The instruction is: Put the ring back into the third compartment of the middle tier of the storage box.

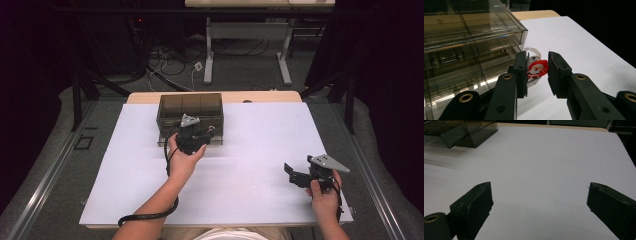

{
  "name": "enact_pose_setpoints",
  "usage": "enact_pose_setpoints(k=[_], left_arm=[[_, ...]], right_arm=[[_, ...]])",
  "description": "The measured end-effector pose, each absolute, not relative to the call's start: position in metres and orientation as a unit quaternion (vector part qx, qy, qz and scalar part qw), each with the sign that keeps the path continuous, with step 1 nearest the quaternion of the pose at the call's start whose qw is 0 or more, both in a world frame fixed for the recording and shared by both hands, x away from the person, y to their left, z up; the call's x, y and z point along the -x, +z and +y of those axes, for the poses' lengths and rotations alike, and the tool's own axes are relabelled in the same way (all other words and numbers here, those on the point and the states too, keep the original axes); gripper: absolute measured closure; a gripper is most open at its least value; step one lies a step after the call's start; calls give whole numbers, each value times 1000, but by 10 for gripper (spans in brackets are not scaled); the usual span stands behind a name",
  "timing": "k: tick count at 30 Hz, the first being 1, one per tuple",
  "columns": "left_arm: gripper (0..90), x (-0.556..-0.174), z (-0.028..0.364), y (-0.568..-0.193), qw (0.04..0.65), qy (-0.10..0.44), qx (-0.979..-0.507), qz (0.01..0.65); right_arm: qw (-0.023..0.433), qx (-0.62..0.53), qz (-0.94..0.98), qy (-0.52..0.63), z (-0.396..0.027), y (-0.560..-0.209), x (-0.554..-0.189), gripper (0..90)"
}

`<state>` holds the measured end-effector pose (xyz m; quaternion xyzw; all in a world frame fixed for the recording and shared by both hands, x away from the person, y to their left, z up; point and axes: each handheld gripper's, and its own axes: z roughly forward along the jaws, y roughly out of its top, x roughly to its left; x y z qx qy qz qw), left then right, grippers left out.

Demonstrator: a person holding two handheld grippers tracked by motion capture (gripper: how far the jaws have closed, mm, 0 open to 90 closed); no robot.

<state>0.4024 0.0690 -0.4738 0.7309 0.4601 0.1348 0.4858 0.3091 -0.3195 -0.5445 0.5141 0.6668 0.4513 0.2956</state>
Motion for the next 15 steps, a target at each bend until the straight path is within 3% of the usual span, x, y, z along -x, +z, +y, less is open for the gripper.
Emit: enact_pose_setpoints(k=[15], left_arm=[[696, -422, 74, -492, 479, 131, -715, 492]], right_arm=[[294, -514, 670, 448, -319, -544, -309, 61]])
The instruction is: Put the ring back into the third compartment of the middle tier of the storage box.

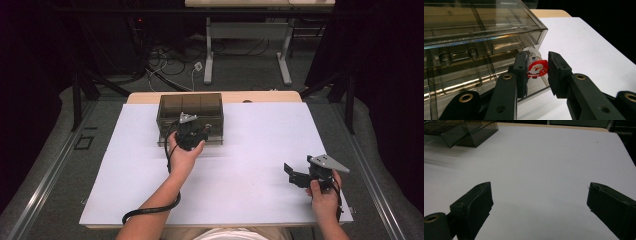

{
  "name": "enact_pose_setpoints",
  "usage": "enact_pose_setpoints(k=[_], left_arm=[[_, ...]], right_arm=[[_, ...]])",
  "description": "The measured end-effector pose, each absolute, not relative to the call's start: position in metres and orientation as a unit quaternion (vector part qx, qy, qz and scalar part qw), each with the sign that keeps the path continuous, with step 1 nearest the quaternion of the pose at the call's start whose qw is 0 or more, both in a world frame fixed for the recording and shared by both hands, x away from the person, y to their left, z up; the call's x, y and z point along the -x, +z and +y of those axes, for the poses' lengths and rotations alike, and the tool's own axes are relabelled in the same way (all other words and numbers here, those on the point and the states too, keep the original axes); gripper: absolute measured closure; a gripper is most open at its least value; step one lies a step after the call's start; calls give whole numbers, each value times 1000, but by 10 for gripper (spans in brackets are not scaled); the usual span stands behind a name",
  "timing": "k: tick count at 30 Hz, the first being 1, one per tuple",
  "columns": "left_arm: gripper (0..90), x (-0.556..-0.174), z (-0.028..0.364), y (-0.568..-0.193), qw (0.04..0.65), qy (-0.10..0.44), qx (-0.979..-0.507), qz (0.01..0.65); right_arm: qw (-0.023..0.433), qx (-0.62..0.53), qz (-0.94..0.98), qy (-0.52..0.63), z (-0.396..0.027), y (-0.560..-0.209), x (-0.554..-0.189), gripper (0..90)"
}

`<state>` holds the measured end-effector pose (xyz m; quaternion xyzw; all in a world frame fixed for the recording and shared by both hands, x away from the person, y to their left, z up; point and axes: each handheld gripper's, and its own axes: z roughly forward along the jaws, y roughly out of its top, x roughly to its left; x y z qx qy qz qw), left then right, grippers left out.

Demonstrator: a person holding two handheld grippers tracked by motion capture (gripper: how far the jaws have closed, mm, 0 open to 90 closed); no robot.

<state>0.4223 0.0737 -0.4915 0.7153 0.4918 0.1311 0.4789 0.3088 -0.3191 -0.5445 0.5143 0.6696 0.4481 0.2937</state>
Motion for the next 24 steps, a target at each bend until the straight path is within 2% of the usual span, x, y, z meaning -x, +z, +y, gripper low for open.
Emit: enact_pose_setpoints(k=[24], left_arm=[[696, -437, 63, -516, 467, 125, -712, 510]], right_arm=[[293, -510, 674, 447, -318, -545, -309, 61]])
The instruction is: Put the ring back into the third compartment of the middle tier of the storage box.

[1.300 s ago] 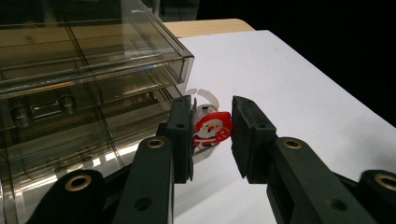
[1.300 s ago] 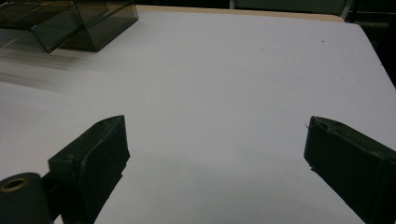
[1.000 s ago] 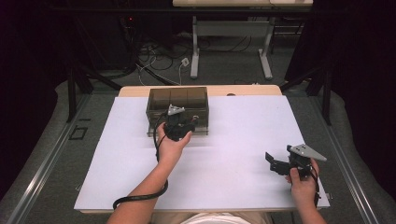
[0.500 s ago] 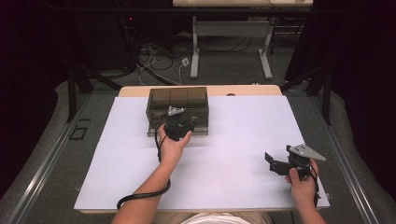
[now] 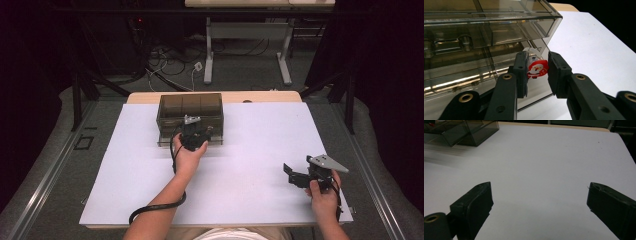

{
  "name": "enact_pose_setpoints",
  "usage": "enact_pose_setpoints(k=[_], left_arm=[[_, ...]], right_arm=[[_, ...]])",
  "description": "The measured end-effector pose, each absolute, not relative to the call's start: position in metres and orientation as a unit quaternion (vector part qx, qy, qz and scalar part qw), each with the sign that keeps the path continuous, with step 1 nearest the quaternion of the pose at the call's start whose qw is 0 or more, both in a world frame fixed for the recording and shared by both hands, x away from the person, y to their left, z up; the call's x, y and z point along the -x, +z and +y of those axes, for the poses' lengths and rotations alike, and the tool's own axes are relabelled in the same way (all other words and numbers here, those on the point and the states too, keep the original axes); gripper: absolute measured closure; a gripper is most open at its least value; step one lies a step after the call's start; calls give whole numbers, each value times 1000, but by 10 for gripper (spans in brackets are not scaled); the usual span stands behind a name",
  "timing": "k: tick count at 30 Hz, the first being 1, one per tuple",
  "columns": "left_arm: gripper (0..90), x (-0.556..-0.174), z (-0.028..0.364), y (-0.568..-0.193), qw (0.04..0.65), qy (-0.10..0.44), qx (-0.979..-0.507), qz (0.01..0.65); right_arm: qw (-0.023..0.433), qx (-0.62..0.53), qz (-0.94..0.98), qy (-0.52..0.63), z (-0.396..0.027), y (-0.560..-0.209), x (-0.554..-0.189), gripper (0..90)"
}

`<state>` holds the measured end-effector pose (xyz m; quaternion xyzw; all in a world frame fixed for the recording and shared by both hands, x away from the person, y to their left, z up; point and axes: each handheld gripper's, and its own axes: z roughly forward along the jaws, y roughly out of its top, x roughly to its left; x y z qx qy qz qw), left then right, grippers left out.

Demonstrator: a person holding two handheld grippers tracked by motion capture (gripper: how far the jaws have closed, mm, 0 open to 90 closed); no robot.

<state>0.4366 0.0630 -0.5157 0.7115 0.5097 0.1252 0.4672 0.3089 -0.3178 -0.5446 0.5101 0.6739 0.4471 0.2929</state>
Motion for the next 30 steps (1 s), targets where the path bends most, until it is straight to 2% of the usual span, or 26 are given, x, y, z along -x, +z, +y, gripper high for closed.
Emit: enact_pose_setpoints(k=[19, 23, 30], left_arm=[[685, -439, 60, -526, 456, 125, -714, 517], [621, -439, 61, -525, 463, 125, -710, 516], [574, -438, 60, -521, 462, 133, -715, 509]], right_arm=[[289, -511, 675, 447, -316, -545, -309, 62], [288, -512, 674, 447, -316, -545, -309, 62], [294, -509, 673, 449, -319, -546, -311, 62]])
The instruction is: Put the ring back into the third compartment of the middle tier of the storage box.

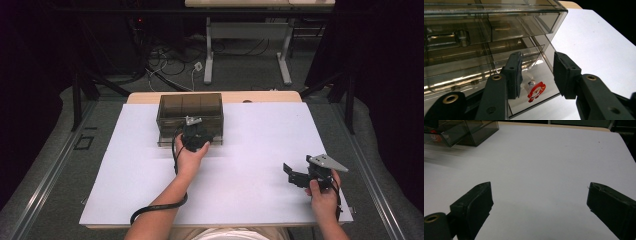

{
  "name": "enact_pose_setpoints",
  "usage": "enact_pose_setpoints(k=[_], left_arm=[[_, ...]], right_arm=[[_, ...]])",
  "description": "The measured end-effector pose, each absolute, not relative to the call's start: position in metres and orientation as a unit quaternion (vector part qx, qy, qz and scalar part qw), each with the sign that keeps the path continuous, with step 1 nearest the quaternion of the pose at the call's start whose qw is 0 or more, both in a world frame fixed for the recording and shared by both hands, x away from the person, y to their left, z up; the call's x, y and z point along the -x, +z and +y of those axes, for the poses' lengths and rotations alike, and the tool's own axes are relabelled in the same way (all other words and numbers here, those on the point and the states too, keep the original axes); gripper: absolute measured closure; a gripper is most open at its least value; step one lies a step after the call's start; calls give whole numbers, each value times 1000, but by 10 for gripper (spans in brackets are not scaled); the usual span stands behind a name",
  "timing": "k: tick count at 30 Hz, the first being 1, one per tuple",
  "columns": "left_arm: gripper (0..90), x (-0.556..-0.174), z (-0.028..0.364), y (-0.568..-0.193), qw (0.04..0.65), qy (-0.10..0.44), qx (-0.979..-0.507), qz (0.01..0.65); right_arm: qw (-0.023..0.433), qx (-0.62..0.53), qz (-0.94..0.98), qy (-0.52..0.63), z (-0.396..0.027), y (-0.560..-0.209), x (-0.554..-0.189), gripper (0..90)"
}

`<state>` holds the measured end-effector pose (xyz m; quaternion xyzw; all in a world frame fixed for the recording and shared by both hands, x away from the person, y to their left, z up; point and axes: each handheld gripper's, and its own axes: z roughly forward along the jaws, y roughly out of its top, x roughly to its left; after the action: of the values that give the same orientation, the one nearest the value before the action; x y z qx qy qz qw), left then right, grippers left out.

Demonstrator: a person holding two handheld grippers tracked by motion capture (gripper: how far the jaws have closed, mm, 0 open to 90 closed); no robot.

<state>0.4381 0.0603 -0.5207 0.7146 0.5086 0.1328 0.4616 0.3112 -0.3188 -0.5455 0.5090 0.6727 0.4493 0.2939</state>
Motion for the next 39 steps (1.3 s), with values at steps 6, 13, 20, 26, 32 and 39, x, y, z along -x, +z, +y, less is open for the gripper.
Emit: enact_pose_setpoints(k=[6, 13, 20, 26, 32, 39], left_arm=[[539, -438, 60, -519, 460, 139, -718, 504], [499, -437, 60, -516, 456, 149, -719, 503], [435, -435, 62, -515, 456, 158, -719, 499], [378, -433, 66, -515, 444, 174, -726, 495], [289, -426, 71, -512, 438, 185, -729, 492], [263, -407, 82, -500, 464, 205, -722, 470]], right_arm=[[293, -522, 663, 450, -323, -545, -309, 62], [296, -515, 663, 455, -323, -545, -310, 62], [288, -516, 669, 451, -323, -545, -310, 62], [287, -511, 674, 449, -321, -545, -310, 62], [286, -509, 671, 456, -319, -545, -311, 62], [288, -508, 673, 454, -321, -545, -310, 63]])
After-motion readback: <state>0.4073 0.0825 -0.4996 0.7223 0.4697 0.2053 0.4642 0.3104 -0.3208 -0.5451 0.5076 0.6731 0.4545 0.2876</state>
